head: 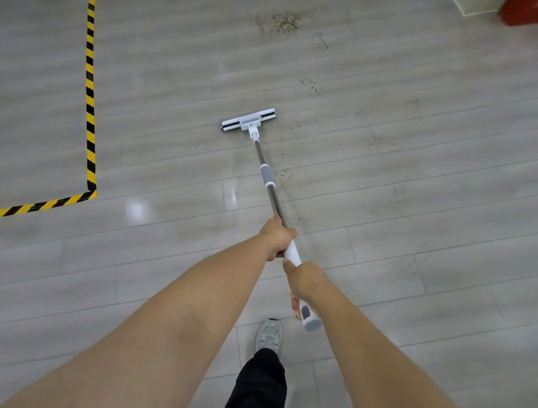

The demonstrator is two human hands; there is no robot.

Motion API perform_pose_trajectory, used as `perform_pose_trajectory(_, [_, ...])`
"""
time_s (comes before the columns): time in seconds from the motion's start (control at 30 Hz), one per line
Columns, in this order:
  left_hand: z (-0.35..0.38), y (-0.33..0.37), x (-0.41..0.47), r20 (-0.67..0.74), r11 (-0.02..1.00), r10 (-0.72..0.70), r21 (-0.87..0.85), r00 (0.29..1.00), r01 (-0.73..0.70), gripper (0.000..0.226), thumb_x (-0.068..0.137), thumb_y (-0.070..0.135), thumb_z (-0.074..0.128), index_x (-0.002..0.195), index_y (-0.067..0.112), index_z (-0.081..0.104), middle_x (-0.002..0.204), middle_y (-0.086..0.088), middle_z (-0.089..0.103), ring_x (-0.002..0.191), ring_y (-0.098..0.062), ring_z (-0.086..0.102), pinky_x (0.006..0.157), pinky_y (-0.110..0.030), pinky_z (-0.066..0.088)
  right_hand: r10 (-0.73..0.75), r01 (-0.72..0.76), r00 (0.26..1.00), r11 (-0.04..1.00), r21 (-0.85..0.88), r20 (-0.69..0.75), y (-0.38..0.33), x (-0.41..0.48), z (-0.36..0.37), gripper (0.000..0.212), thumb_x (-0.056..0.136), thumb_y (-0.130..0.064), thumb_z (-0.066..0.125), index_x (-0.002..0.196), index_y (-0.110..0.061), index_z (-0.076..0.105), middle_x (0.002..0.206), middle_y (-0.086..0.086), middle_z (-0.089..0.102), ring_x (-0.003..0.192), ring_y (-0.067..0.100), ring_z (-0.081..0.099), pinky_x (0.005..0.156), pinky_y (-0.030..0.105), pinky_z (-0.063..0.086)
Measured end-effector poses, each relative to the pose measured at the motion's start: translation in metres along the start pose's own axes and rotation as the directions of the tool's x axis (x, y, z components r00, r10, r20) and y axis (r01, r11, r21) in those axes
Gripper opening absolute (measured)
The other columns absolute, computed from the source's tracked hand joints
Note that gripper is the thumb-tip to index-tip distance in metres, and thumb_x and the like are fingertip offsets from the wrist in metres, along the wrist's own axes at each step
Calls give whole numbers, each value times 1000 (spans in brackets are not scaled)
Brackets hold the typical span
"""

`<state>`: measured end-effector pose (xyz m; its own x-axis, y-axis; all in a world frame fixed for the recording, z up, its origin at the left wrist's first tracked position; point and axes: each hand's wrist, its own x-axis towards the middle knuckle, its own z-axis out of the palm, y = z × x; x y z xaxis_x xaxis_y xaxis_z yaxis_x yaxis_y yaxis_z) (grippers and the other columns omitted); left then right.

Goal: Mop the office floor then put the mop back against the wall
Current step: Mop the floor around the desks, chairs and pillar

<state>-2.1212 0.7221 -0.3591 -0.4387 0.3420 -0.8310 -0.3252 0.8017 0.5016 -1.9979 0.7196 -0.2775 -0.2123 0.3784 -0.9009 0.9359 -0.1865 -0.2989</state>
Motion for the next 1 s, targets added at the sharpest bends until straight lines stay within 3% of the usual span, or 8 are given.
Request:
perform_pose_trajectory(0.13, [29, -16, -2, -9, 1000, -11, 17, 1000, 11, 38, 96, 19, 56, 131, 20, 45, 120, -14, 60, 105, -34, 62, 81, -46, 61, 33, -32, 999, 999, -9, 15, 32, 1, -6, 56, 105, -52, 34, 89, -3, 55, 49, 8, 59, 44, 26, 56, 59, 31, 50])
perform_pose_trajectory(0.33, [64, -49, -37, 1, 999, -21, 37, 1000, 21, 38, 96, 20, 54, 132, 20, 41, 119, -13, 59, 102, -32, 63, 58, -34, 57, 25, -26, 999, 999, 23, 34, 89, -18, -1, 53, 105, -52, 33, 90, -5, 53, 44, 7, 55, 42, 27, 54, 60, 33, 50])
perform_pose_trajectory(0.47, [93, -94, -86, 20, 999, -34, 35, 999, 33, 31, 97, 16, 54, 125, 21, 41, 116, -11, 57, 98, -30, 61, 58, -33, 55, 20, -18, 998, 999, -32, 52, 149, -58, 14, 55, 106, -53, 29, 91, -6, 54, 48, 6, 58, 44, 24, 57, 64, 32, 50])
perform_pose_trajectory(0.7, [159, -205, -206, 60, 999, -24, 36, 998, 22, 29, 97, 15, 53, 125, 17, 45, 113, -12, 58, 94, -28, 61, 53, -31, 52, 87, -91, 993, 995, 44, 78, 294, -139, 54, 51, 103, -53, 34, 99, -7, 54, 56, 9, 62, 54, 24, 58, 73, 40, 57])
perform_pose_trajectory(0.83, [192, -263, -269, 75, 1000, -22, 17, 997, 21, 29, 97, 15, 54, 125, 17, 46, 119, -13, 60, 101, -30, 63, 63, -34, 56, 133, -139, 987, 988, 62, 89, 367, -186, 74, 49, 101, -55, 37, 103, -10, 53, 64, 10, 64, 58, 25, 57, 72, 38, 59])
perform_pose_trajectory(0.9, [204, -283, -296, 80, 999, -32, 16, 996, 31, 29, 97, 16, 54, 125, 17, 46, 117, -13, 59, 101, -30, 63, 64, -34, 57, 152, -156, 985, 986, 53, 80, 394, -209, 79, 46, 100, -55, 39, 103, -11, 53, 66, 10, 65, 59, 24, 58, 79, 41, 60])
perform_pose_trajectory(1.0, [212, -294, -324, 83, 999, -44, 15, 996, 43, 31, 98, 17, 55, 127, 15, 44, 116, -14, 59, 97, -29, 62, 59, -34, 55, 147, -152, 986, 986, 62, 78, 411, -234, 79, 42, 101, -52, 39, 101, -12, 51, 68, 9, 63, 57, 22, 56, 73, 39, 59])
